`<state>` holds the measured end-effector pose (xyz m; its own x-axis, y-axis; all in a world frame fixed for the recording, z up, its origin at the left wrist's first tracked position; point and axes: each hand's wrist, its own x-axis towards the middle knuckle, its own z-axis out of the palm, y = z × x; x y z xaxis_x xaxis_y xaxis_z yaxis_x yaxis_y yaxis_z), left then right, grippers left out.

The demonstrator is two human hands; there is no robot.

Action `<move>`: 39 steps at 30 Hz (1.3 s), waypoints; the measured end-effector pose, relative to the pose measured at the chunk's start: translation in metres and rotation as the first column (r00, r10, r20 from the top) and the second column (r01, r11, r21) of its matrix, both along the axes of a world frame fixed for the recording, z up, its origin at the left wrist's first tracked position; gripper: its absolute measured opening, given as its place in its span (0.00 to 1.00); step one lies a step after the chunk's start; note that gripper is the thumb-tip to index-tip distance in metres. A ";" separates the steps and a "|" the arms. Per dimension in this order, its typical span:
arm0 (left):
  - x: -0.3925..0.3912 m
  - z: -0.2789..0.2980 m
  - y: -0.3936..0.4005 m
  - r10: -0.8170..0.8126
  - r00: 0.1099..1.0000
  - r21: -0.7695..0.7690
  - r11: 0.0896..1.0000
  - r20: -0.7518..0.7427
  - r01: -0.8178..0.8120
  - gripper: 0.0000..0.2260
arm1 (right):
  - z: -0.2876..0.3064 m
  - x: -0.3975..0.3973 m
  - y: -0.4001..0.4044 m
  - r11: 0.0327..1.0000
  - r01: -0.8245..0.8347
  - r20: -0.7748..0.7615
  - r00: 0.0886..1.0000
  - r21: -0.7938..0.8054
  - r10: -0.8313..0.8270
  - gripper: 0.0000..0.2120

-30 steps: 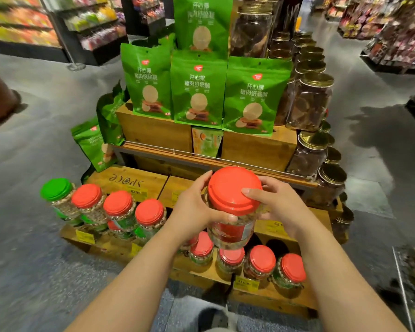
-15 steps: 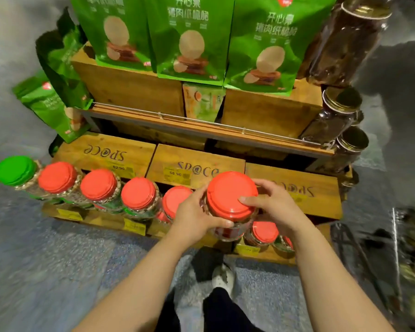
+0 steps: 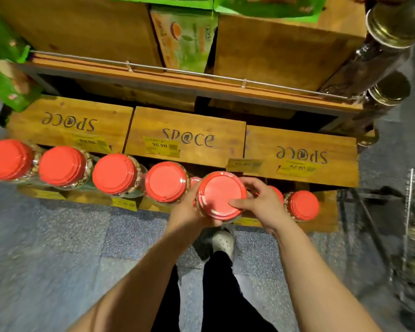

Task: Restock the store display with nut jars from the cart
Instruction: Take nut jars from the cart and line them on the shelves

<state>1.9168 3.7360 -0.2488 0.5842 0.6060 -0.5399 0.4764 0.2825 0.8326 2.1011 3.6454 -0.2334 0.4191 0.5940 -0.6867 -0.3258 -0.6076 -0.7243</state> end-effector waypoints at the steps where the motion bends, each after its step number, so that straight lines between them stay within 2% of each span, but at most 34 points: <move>1: 0.001 -0.008 0.000 -0.017 1.000 0.023 1.000 -0.014 0.017 0.42 | -0.007 0.001 0.001 1.000 0.004 -0.006 1.000 -0.010 -0.004 0.32; 3: 0.003 -0.014 -0.001 -0.009 0.998 0.086 0.996 -0.069 0.015 0.42 | -0.019 0.003 0.003 1.000 0.011 -0.022 1.000 -0.018 -0.012 0.32; 6: 0.007 -0.022 -0.002 -0.043 0.995 0.202 0.978 -0.086 0.060 0.48 | -0.034 0.005 0.005 1.000 -0.001 -0.037 0.999 -0.016 0.000 0.30; 11: 0.009 -0.040 0.000 -0.008 0.994 0.162 0.987 -0.108 0.025 0.47 | -0.055 0.006 0.005 1.000 -0.015 -0.050 0.999 -0.004 0.015 0.32; 16: 0.007 -0.059 -0.003 0.006 0.982 0.144 0.989 -0.187 0.021 0.46 | -0.065 0.008 0.009 0.994 -0.100 0.063 0.993 0.050 0.096 0.28; 20: 0.009 -0.070 -0.001 0.026 0.976 0.097 0.995 -0.218 -0.005 0.49 | -0.075 0.009 0.009 0.993 -0.106 0.084 0.991 0.051 0.102 0.30; 25: 0.014 -0.075 0.002 0.041 0.971 0.109 0.994 -0.234 -0.016 0.54 | -0.080 0.012 0.012 0.995 -0.098 0.051 0.994 0.018 0.097 0.31; 29: 0.017 -0.078 0.003 0.051 0.968 0.078 0.996 -0.245 -0.033 0.51 | -0.081 0.016 0.015 0.996 -0.092 0.015 0.996 0.011 0.092 0.32; 39: 0.029 -0.064 0.005 -0.052 0.942 0.154 0.982 -0.331 0.108 0.51 | -0.079 0.017 0.016 0.986 -0.161 0.104 0.981 -0.049 0.166 0.33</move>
